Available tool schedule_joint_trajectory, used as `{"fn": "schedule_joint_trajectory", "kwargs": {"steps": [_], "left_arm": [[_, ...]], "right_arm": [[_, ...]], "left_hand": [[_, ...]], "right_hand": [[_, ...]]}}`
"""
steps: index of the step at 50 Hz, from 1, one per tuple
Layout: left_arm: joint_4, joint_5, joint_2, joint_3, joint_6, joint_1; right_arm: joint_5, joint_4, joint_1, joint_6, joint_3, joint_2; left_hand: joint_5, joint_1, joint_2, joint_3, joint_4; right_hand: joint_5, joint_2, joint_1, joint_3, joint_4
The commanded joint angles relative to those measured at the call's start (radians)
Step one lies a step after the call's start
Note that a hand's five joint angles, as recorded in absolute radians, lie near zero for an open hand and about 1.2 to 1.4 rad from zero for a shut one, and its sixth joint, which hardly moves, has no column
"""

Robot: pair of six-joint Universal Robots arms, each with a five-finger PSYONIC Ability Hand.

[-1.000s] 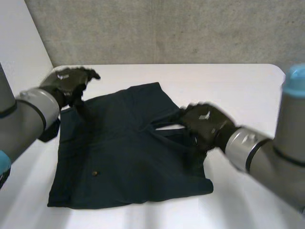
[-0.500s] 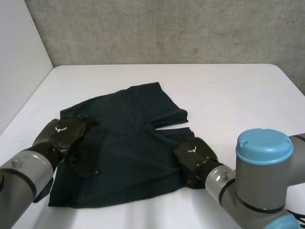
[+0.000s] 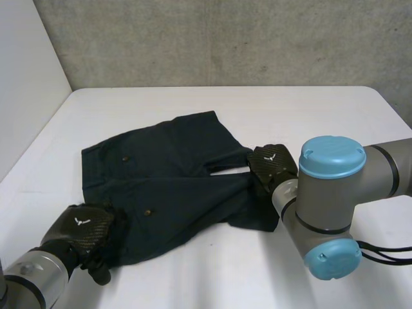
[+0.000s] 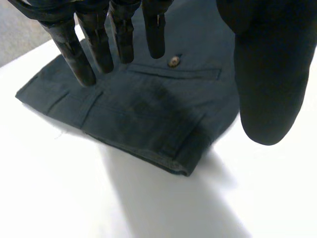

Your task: Fold the shorts.

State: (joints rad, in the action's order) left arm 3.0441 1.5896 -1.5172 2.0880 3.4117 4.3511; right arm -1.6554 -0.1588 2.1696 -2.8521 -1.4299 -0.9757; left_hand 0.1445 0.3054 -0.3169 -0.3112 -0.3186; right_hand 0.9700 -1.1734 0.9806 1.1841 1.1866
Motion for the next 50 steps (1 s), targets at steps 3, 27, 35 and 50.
{"fn": "schedule_joint_trajectory", "kwargs": {"steps": [3, 27, 35, 50], "left_arm": [[0.091, 0.001, -0.125, 0.001, -0.002, 0.001], [0.231, 0.027, -0.258, -0.009, 0.034, 0.001], [0.279, 0.075, -0.288, -0.009, 0.089, -0.001], [0.283, 0.153, -0.133, -0.115, 0.106, 0.1]], "right_arm": [[0.003, 0.001, 0.004, -0.036, 0.014, -0.001], [0.005, 0.002, 0.019, -0.05, 0.003, -0.021], [0.005, 0.004, 0.019, -0.052, 0.0, -0.026], [0.011, 0.085, 0.007, -0.072, 0.005, -0.097]], "left_hand": [[0.1, 0.113, -0.102, -0.108, -0.1], [0.291, 0.304, -0.293, -0.298, -0.291], [0.513, 0.527, -0.515, -0.521, -0.514], [1.077, 1.091, -1.079, -1.085, -1.078]], "right_hand": [[0.252, -0.223, 0.416, 0.212, 0.21], [0.252, -0.223, 0.416, 0.212, 0.21], [0.252, -0.223, 0.416, 0.212, 0.21], [-0.97, 0.999, -0.806, -1.01, -1.012]]}}
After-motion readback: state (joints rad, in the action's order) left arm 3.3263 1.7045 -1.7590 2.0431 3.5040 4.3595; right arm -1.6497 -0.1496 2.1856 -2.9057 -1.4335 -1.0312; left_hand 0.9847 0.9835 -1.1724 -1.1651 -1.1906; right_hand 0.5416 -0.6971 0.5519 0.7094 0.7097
